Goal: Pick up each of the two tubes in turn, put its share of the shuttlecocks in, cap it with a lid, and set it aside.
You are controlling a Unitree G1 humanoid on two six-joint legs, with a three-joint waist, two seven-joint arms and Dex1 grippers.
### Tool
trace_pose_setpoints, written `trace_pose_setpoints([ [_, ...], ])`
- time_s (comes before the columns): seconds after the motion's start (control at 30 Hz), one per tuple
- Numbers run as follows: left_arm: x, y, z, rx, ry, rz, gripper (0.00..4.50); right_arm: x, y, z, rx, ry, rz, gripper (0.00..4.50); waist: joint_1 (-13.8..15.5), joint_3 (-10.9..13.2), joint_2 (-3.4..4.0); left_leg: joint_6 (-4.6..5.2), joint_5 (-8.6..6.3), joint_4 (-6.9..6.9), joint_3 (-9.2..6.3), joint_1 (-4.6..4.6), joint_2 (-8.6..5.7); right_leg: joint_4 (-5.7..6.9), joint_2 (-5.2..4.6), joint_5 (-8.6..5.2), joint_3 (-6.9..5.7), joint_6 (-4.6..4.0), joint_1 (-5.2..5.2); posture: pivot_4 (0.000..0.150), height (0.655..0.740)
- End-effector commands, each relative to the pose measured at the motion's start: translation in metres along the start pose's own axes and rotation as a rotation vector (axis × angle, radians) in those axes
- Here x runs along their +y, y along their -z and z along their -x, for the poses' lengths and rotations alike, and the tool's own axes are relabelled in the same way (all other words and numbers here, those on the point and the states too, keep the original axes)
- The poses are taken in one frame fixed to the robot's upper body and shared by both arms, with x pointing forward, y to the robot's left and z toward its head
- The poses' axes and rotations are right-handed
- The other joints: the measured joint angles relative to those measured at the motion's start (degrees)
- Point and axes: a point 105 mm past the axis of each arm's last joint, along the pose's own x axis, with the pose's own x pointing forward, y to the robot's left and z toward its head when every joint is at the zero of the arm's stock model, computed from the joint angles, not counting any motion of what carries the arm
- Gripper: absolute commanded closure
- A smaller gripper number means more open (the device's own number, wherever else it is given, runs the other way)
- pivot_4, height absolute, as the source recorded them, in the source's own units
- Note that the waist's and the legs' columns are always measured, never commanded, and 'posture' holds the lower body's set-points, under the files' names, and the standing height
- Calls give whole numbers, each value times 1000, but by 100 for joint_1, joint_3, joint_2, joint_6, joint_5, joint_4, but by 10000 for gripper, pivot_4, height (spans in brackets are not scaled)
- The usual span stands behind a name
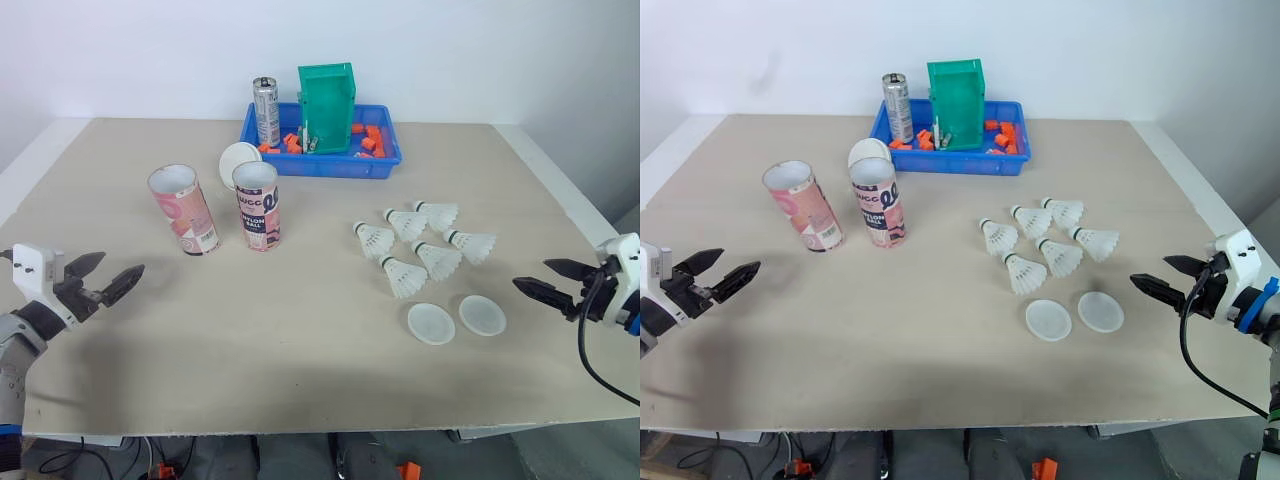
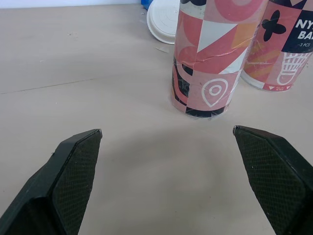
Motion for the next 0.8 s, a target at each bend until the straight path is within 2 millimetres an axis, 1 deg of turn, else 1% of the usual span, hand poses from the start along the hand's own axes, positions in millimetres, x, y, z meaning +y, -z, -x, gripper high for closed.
trace_pose_setpoints([
  [0.03, -1, -15, -2, -47, 8, -38, 93, -3, -14, 5, -31, 11, 46, 0, 0, 0, 0, 0, 0, 0, 0, 0, 0, 0, 0, 0, 0, 0, 0, 1500, 7083],
  [0.43, -3, -10, -1, -38, 19, -9, 93, 2, -15, 1, -37, -2, 55, 0, 0, 0, 0, 0, 0, 0, 0, 0, 0, 0, 0, 0, 0, 0, 0, 1500, 7083],
  [0.67, -7, -5, 1, -32, 52, -40, 93, 6, -18, -2, -48, -15, 66, 0, 0, 0, 0, 0, 0, 0, -1, 1, 0, 0, 1, 0, 0, 0, 0, 1500, 7083],
  [0.8, -7, -8, 0, -59, 63, -44, 93, 8, -21, -3, -54, -18, 77, 0, 0, 0, 0, 0, 0, 0, -1, 0, 0, 0, 0, 0, 0, 0, 0, 1500, 7083],
])
